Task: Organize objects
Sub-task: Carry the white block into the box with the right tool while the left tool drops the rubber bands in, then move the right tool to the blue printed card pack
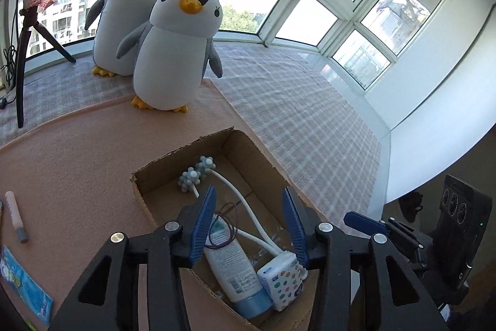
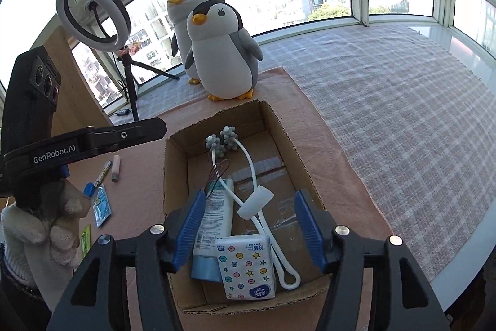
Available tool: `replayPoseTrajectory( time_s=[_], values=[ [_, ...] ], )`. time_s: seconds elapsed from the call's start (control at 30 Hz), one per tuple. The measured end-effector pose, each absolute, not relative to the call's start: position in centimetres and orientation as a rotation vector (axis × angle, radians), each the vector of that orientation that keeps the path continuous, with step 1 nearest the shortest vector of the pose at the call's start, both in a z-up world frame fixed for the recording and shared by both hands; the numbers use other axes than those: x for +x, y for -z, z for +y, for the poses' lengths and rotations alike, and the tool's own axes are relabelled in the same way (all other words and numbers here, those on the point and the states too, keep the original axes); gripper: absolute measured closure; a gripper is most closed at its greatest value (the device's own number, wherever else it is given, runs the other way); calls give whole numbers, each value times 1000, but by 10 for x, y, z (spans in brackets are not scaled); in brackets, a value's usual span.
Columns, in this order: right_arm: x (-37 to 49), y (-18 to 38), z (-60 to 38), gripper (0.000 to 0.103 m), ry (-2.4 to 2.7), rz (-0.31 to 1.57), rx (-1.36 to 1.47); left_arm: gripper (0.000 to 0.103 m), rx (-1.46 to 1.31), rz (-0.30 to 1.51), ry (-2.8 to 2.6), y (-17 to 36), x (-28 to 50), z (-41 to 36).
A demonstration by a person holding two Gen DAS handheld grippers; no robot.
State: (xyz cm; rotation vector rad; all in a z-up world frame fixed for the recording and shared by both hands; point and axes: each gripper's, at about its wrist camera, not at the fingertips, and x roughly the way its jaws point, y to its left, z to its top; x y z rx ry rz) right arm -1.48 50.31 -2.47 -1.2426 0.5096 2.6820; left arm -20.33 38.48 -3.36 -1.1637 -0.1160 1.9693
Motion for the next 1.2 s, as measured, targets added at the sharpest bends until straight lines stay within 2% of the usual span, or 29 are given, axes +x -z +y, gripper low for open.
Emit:
replayPoseTrajectory(
  time_s=[0.57,0.9,1.2],
  values=[
    [-27,35,470,34,-2737,545,-1320,38,-1220,-143,-2064,42,-190,318],
    [-42,45,413,34,-2823,542,-1422,37,-1286,-233,-2200,53,-166,205],
    [-66,50,359,34,-2905,504,-1511,37,-1394,-387,-2338,85,-138,94]
  ],
)
